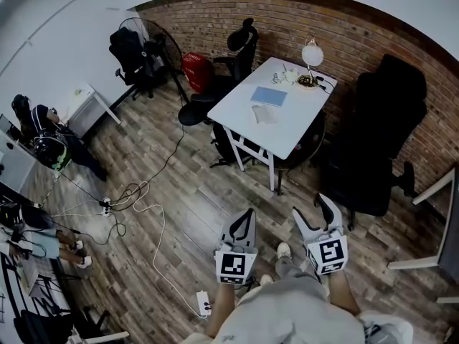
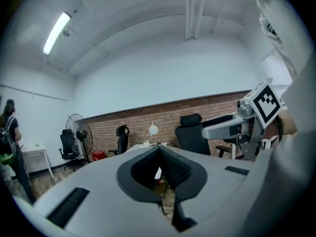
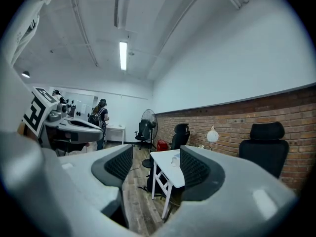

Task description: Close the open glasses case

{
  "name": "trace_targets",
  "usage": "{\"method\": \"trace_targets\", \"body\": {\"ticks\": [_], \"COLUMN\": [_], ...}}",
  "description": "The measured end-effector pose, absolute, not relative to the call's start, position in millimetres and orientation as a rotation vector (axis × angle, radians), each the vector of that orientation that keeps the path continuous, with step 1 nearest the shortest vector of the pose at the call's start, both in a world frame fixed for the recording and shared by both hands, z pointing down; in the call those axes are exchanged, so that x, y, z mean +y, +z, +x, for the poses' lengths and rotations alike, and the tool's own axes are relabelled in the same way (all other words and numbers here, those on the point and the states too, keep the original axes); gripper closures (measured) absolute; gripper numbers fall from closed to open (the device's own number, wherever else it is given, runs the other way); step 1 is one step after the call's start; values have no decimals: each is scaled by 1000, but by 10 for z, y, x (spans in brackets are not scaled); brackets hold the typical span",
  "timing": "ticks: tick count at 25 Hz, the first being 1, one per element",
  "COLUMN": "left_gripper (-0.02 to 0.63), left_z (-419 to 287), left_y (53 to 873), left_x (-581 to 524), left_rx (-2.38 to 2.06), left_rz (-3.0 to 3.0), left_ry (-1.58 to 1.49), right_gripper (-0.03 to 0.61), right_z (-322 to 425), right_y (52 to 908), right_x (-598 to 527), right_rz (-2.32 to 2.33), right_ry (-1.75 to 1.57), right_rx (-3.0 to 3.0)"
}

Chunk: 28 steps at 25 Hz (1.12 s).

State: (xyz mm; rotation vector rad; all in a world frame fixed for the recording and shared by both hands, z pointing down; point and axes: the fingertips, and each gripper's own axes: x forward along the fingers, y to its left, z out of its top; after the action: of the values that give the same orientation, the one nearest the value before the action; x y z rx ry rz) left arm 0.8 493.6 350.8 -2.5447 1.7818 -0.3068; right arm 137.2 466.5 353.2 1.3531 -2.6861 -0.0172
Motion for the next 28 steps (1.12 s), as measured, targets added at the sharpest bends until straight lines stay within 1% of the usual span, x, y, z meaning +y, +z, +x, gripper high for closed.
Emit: {"method": "trace_targets", "body": {"ticks": [14,28], "left_gripper": [609,609], "left_z": [131,247], "left_y": [3464,3467], "left_x": [4106,3645], "left_rx": [1841,1920], "left_rz": [-2493,-2445], "left_ry": [-332,-373], "right_gripper": [279,279], "right_z": [1440,1521], "right_y": [3561,3616], "right_x": [3744,3183], "right_rz": [1287,1193], "right_ry": [35,81], "right_rx": [-2723,-2753]}}
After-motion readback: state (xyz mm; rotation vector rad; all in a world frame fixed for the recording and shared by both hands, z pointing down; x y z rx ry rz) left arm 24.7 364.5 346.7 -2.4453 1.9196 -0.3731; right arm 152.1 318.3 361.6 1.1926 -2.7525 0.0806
